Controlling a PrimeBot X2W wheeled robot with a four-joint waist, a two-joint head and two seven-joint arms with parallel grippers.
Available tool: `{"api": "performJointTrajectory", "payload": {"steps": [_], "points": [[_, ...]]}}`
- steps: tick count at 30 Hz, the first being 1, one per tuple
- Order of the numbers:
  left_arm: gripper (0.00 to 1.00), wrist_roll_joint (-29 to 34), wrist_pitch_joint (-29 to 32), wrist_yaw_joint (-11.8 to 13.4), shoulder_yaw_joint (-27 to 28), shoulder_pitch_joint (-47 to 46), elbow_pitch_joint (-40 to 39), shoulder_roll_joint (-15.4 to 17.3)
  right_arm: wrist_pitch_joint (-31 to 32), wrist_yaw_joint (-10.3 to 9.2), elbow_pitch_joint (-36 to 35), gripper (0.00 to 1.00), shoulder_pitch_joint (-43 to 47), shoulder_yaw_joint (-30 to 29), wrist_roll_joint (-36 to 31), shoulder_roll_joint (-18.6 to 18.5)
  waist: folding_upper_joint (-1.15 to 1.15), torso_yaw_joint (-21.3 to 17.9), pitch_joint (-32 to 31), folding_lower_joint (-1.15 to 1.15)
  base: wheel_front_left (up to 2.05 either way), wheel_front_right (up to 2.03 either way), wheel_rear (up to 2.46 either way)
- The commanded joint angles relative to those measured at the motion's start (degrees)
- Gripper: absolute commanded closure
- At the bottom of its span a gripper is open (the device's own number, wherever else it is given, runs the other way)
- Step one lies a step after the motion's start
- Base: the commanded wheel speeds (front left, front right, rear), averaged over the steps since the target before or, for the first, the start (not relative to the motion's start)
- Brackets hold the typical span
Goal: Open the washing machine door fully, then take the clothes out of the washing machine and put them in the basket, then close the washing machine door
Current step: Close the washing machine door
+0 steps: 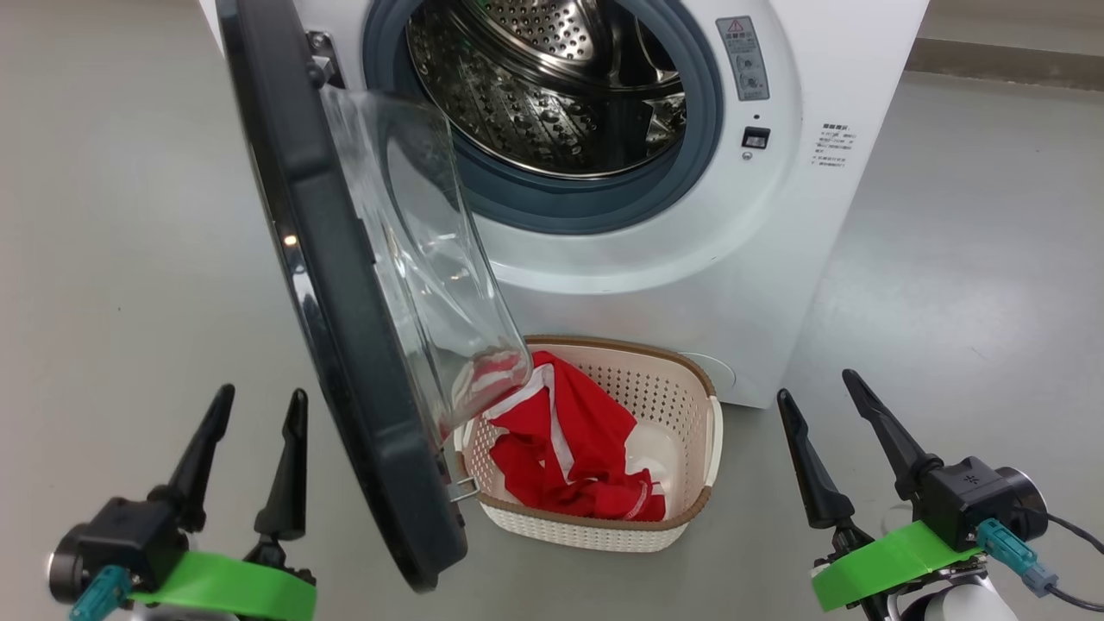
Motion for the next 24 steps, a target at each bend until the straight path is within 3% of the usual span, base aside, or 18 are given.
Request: {"api": "performJointTrajectory", "payload": {"steps": [1,10,24], "points": [[0.00,0.39,-0.68,0.25,2.93,0.04,-1.72,0.04,-0.36,0.35,-1.45,0.00,-1.10,0.89,0.22,0.03,0.00,-0.01,-0.06,0.00,0.00,0.00,0.00],[0.00,2.23,-0.68,-0.15,5.67,2.79,-2.52,-3.60,-0.36,0.35,-1.40,0.00,-1.13,0.98,0.38,0.06,0.00,0.01,0.13,0.00,0.00,0.00,0.00],[0.00,5.68,-0.69,-1.52,7.55,4.04,-1.97,-5.98,-0.36,0.35,-1.33,0.00,-0.88,1.03,0.63,0.08,0.00,0.33,-0.59,0.00,0.00,0.00,0.00]]}}
